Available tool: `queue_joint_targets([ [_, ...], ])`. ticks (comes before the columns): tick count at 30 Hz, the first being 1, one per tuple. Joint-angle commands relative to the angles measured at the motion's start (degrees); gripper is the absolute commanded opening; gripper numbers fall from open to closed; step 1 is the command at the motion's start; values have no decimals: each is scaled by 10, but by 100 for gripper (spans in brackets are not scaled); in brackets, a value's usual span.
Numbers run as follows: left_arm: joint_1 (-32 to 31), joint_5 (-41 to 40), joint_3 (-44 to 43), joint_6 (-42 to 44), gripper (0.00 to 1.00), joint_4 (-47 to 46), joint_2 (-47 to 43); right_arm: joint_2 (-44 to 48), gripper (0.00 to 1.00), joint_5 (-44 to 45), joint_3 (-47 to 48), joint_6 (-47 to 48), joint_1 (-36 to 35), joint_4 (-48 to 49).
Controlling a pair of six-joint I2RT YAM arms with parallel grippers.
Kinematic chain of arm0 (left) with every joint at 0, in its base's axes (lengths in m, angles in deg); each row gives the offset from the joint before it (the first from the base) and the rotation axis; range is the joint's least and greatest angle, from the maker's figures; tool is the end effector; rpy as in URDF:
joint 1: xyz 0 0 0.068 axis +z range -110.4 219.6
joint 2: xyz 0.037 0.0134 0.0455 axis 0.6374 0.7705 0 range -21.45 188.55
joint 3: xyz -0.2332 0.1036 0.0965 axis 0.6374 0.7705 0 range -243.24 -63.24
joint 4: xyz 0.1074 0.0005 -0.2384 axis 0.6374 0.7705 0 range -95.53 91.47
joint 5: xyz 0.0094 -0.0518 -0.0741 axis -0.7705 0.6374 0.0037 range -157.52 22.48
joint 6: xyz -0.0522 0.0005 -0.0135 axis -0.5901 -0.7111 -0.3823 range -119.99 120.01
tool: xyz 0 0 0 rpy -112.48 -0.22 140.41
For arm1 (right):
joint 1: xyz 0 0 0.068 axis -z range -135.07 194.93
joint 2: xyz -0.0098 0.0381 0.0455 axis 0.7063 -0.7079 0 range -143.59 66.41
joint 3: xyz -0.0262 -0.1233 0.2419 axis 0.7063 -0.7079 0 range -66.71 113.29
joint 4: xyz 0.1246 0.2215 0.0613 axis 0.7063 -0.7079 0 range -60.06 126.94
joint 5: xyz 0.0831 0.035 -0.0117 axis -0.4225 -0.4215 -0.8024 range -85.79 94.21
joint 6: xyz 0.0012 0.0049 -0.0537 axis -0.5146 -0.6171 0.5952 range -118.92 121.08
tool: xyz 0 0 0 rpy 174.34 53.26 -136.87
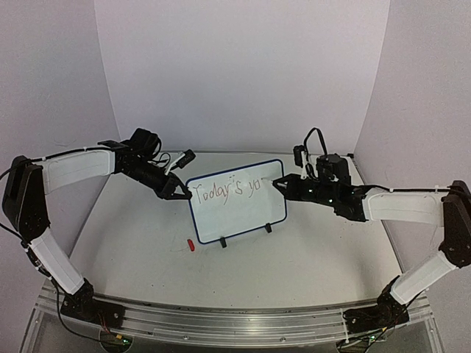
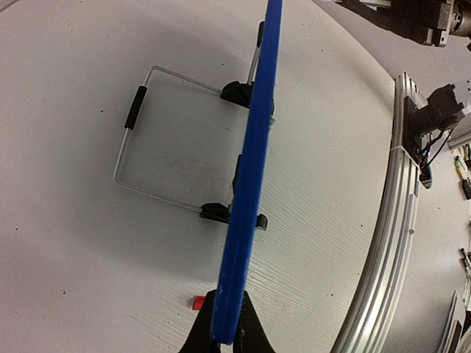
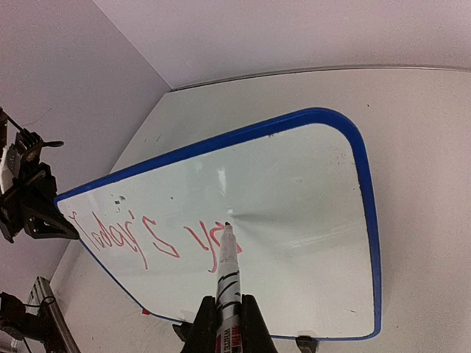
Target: Write a sentence on the whiteboard
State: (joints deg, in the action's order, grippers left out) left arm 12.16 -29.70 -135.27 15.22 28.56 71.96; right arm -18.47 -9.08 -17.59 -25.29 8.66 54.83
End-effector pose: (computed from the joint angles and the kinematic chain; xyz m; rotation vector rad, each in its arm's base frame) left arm 0.2949 -0.1777 0.2595 1.1406 2.2001 -0.9211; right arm 0.2642 0.2040 0.2486 -0.3391 1.9626 0.9489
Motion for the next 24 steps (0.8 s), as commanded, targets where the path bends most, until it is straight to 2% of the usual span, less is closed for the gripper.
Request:
queue_joint_targets([
  [1,-4,-52,-8,20,0,7,26,-8,0,10,17,9,3,4],
  [11,-4,-52,-8,20,0,7,25,-18,0,16,20,10,3,2],
  [24,-4,-52,-8,20,0,7,26,-9,0,21,-22,-4,3,-3],
])
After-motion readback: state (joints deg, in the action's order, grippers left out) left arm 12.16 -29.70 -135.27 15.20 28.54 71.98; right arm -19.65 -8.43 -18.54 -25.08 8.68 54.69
